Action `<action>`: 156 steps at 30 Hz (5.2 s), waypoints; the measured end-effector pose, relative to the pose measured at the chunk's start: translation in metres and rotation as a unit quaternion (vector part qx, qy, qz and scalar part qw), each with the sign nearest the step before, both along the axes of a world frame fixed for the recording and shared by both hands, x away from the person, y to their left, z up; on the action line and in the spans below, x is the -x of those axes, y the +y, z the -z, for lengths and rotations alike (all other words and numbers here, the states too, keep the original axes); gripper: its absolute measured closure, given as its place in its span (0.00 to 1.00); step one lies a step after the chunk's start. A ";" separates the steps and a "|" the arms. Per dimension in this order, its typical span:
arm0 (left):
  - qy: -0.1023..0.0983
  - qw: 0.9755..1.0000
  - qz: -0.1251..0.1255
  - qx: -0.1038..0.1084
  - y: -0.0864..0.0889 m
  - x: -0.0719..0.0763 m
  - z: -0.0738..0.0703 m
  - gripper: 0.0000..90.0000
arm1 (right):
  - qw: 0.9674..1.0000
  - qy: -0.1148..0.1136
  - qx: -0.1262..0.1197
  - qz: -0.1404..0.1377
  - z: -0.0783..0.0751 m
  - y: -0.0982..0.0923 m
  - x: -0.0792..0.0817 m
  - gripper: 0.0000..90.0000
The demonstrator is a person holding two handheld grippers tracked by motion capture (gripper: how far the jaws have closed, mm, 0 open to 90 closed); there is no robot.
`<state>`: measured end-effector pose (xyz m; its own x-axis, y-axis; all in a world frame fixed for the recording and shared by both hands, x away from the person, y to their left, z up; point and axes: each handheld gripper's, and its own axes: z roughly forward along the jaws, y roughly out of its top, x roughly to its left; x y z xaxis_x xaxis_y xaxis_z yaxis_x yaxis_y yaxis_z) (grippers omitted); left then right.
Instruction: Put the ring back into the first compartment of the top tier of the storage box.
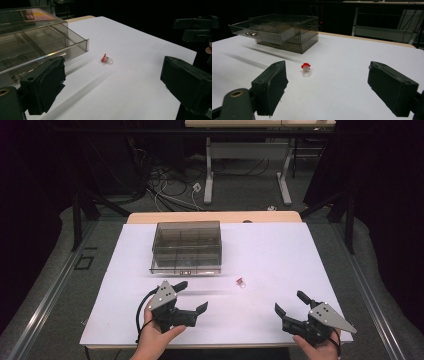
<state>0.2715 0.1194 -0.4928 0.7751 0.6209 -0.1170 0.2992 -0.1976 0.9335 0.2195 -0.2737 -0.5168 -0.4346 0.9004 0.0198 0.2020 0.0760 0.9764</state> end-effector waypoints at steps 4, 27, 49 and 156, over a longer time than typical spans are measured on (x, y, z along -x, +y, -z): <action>0.004 1.000 0.009 -0.010 -0.013 -0.006 -0.002 0.08 | 1.000 -0.003 0.000 0.001 0.000 -0.001 0.001 0.17; -0.005 0.999 0.037 -0.030 -0.065 -0.033 -0.026 0.10 | 1.000 -0.003 0.002 0.003 -0.001 -0.002 0.001 0.17; 0.017 0.999 0.014 -0.031 -0.112 -0.059 -0.028 0.17 | 1.000 -0.005 -0.002 0.003 -0.002 -0.005 0.001 0.17; 0.075 0.975 -0.003 -0.209 -0.165 -0.099 0.069 0.65 | 1.000 -0.003 -0.006 -0.005 -0.001 -0.008 0.000 0.17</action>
<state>0.3706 -0.0460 -0.5613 0.7654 0.6425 0.0359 0.4278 -0.5498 0.7174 0.2197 -0.2816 -0.5159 -0.4433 0.8960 0.0279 0.1952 0.0661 0.9785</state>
